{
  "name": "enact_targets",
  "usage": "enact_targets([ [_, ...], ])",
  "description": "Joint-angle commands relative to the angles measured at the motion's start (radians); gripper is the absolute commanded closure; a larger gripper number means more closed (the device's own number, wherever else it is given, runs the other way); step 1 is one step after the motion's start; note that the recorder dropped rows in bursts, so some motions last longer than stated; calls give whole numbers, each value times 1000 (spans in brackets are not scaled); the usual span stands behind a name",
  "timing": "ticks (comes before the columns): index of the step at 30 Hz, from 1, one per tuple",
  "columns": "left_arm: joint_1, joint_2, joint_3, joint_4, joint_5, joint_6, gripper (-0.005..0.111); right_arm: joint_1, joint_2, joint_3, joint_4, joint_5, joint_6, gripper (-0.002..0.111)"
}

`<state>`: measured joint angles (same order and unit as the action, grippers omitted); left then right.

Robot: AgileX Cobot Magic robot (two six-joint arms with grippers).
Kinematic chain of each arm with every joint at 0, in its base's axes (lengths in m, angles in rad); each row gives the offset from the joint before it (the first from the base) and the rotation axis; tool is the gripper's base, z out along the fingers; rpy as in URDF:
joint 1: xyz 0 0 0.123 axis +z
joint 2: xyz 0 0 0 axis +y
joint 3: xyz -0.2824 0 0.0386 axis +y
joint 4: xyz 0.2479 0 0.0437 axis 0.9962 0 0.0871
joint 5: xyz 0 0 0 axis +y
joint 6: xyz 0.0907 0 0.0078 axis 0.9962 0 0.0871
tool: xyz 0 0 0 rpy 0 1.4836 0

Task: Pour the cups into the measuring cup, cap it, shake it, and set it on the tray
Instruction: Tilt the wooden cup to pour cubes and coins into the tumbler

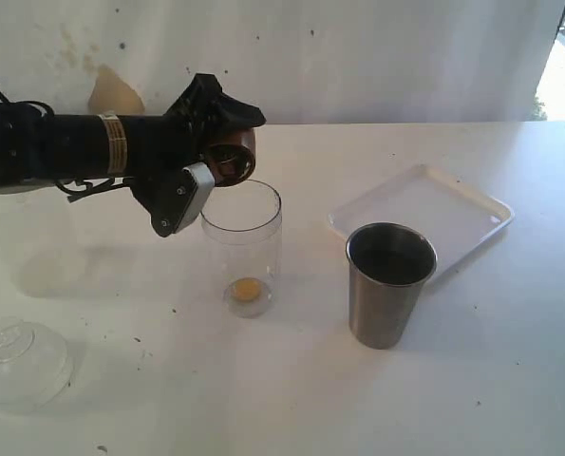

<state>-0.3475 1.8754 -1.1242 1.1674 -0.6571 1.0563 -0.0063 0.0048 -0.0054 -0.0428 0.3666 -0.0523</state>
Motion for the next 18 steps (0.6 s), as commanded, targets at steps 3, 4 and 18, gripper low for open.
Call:
enact_targets([
  [3,-3,0,-6,-77,-93,-3,107,-4,-5,5,-6,-9,5,108],
  [4,-3,0,-6,-85,-105,-1,107,-4,-5,5,-6,-9,5,108],
  [18,-3,0,-6,-87,-61,165,107,-4,-5,5,-6,-9,5,108],
])
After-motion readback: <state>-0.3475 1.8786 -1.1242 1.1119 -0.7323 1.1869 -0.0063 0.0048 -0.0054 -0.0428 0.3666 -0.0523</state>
